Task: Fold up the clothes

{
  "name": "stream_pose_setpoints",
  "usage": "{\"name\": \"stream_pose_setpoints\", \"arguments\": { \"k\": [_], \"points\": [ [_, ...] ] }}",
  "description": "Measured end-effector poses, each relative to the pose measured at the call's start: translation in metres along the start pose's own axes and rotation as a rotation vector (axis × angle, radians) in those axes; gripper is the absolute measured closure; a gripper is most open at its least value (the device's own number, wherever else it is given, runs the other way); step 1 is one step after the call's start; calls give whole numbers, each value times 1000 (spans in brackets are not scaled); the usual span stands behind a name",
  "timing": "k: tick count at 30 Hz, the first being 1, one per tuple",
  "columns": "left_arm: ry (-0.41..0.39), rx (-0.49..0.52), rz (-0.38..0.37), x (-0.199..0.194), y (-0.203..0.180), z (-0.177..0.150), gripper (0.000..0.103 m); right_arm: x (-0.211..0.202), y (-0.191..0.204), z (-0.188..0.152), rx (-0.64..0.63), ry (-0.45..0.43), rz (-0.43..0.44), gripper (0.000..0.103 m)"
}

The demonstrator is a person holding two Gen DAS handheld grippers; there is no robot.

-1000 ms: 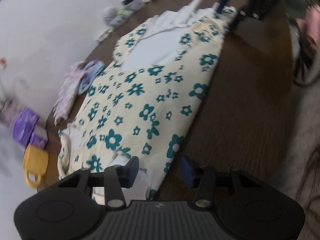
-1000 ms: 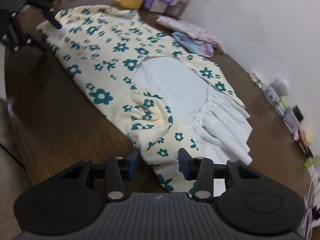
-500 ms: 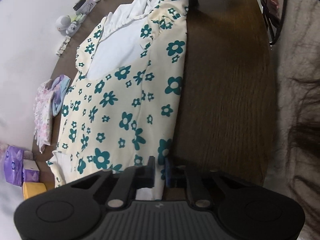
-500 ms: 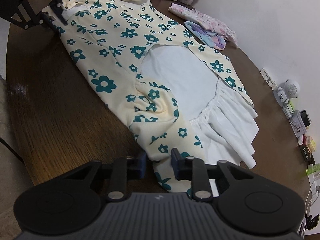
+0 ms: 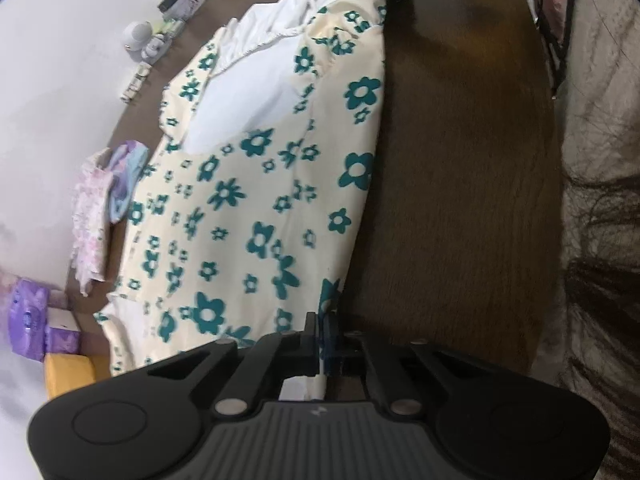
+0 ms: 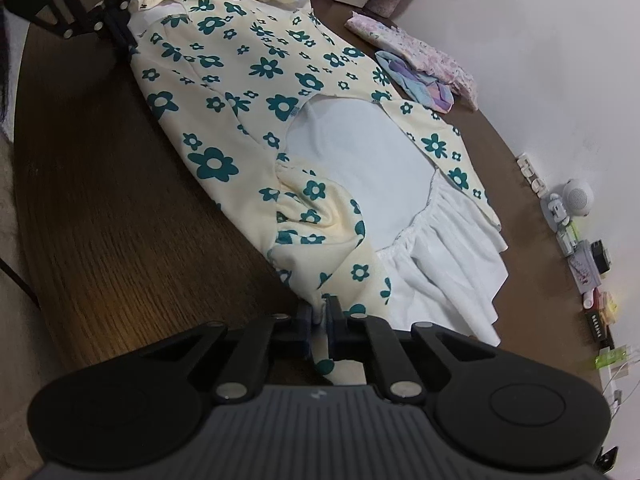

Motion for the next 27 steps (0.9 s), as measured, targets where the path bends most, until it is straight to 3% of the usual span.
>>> {"name": "stream_pose_setpoints", "arguments": {
  "k": [11, 19, 27],
  "points": [
    [19, 42, 198, 4, 56, 19, 103, -2, -23, 26, -220, -23, -46, 97],
    [34, 4, 231, 34, 92, 24, 103, 42, -52, 43, -355, -9, -66, 97],
    [46, -44, 198, 58, 104, 18, 103, 83, -68, 49, -373, 4, -35, 97]
  ]
}}
Point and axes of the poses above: each gripper's, at about its wrist camera, not at the fingertips, and x roughly the way its jaws point, y to its left, z to its top, the point moved 5 cm from there along x, roughly the way its jaws point, and after that the axes turned 7 degrees about -y, right-handed, at the moved point
